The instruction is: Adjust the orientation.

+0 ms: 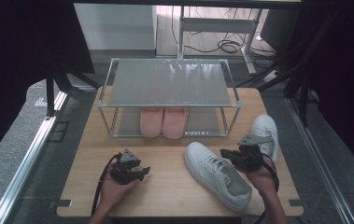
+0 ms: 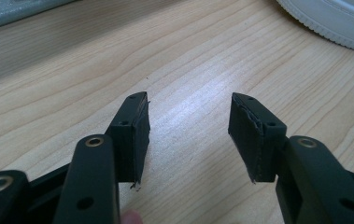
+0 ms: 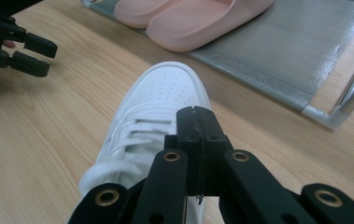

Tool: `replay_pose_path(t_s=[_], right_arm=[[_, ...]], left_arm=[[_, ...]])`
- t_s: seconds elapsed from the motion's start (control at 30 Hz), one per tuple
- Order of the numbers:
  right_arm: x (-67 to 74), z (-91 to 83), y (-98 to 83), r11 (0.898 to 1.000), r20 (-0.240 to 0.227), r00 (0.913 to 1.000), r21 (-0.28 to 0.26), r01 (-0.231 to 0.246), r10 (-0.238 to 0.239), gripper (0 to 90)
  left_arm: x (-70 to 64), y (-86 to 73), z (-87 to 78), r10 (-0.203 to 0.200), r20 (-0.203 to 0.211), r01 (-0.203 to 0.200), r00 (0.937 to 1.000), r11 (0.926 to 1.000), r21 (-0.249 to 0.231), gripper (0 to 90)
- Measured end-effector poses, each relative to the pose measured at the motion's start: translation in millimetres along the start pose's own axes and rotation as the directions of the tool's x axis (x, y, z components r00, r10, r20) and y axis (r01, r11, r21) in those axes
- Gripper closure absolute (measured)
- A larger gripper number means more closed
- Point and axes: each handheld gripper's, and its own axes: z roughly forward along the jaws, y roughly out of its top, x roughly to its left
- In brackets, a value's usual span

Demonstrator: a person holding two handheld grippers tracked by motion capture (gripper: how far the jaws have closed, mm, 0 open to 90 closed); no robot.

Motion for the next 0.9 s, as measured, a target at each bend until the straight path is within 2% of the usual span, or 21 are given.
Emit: replay_pose_path(t_s=[0.1,0.37,0.57,0.67,0.9], right_arm=[[1.9,-8.5,-4.1,1.0,0.007,1.0,-0.006,0.006,-0.006,90.0],[3.4,-27.0,-16.4,1.0,-0.001,0.9999,-0.018,0.014,-0.014,82.6],[2.1,-44.9,-30.3,0.998,-0.001,0.9998,-0.053,-0.022,0.022,74.6],[4.7,-56.2,-36.8,0.997,-0.008,0.9998,-0.071,-0.017,0.016,71.7],[4.0,-61.4,-40.0,0.997,0.0,0.9999,-0.07,-0.017,0.017,67.2]], left_arm=[[0.4,0.2,1.5,0.001,0.004,-0.001,1.0,1.0,0.003,49.0],[-1.1,0.1,1.8,0.009,0.005,-0.009,0.9999,0.9999,0.007,49.0],[-2.1,-0.5,0.6,0.012,0.003,-0.012,0.9999,0.9999,0.009,48.9],[-2.2,-0.5,0.8,0.012,0.003,-0.012,0.9999,0.9999,0.01,48.9],[-1.8,-0.3,0.2,0.012,0.006,-0.012,0.9999,0.9999,0.006,48.9]])
